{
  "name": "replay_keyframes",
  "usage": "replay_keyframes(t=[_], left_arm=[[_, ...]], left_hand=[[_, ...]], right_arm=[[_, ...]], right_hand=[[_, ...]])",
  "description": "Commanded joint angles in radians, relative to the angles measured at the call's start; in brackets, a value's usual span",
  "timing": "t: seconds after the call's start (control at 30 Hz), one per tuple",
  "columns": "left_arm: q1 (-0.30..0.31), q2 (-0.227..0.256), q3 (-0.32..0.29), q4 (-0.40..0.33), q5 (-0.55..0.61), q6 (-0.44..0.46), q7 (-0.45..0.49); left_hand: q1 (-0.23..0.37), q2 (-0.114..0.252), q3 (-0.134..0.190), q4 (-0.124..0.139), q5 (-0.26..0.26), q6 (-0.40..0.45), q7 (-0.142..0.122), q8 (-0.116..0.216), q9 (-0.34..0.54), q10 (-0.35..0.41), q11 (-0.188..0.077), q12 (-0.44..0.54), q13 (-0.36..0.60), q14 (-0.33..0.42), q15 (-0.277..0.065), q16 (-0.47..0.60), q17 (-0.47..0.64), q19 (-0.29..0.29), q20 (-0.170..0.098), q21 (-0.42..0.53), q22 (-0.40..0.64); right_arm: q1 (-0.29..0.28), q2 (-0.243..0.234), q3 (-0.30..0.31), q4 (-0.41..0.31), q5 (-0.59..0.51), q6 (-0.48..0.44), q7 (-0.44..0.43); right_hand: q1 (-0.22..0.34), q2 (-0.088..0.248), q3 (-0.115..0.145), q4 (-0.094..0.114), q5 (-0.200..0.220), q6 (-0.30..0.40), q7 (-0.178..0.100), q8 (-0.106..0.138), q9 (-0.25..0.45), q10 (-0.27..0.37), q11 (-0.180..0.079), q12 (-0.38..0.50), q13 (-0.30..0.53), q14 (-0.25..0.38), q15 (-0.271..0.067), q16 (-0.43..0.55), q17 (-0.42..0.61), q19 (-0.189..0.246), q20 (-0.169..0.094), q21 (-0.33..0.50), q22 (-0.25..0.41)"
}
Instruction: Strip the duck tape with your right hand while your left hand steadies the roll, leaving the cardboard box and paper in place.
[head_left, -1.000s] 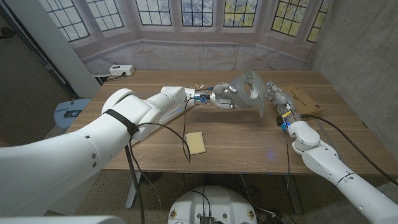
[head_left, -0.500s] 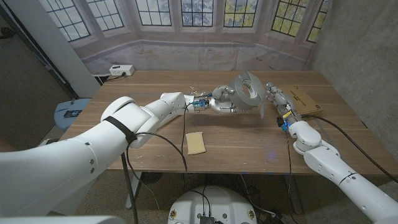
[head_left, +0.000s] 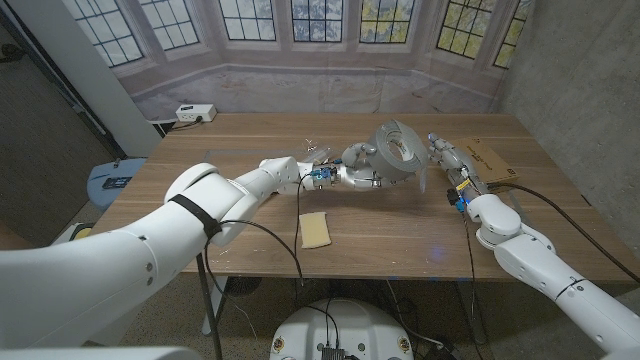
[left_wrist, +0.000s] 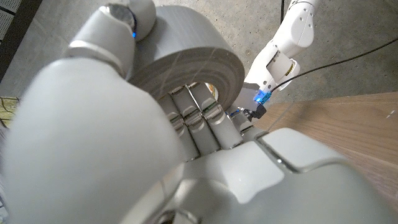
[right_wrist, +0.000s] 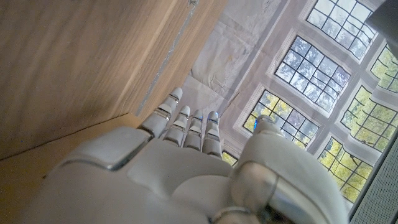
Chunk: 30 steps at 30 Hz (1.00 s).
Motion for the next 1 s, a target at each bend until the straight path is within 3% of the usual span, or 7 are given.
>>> replay_keyframes(t=[0.03, 1.0], left_arm=[[0.023, -0.005, -0.029, 0.000, 0.019, 0.036, -0.001], [0.038, -0.030, -0.089, 0.034, 0.054, 0.072, 0.015]], left_hand=[[0.446, 0.331, 0.245, 0.128, 0.001, 0.072, 0.037, 0.536, 0.321, 0.111, -0.004, 0.174, 0.421, 0.124, 0.029, 0.066, 0.273, 0.003, -0.004, 0.137, 0.001], [0.434, 0.318, 0.280, 0.126, -0.005, 0.075, 0.035, 0.535, 0.318, 0.113, -0.007, 0.181, 0.427, 0.129, 0.028, 0.070, 0.282, -0.004, -0.005, 0.164, -0.014]], right_arm=[[-0.052, -0.071, 0.011, -0.137, -0.066, -0.116, -0.065], [-0.148, -0.209, 0.083, -0.373, -0.129, -0.393, -0.126]], right_hand=[[0.007, -0.001, 0.001, -0.011, -0.002, 0.017, 0.001, 0.006, 0.003, 0.015, 0.006, 0.007, 0.004, 0.013, -0.024, 0.000, 0.000, 0.015, -0.002, 0.006, 0.002], [0.019, -0.003, 0.010, -0.027, -0.004, 0.030, 0.008, 0.008, 0.003, 0.029, 0.018, 0.010, 0.006, 0.032, -0.017, 0.004, 0.000, 0.036, -0.004, 0.010, 0.002]])
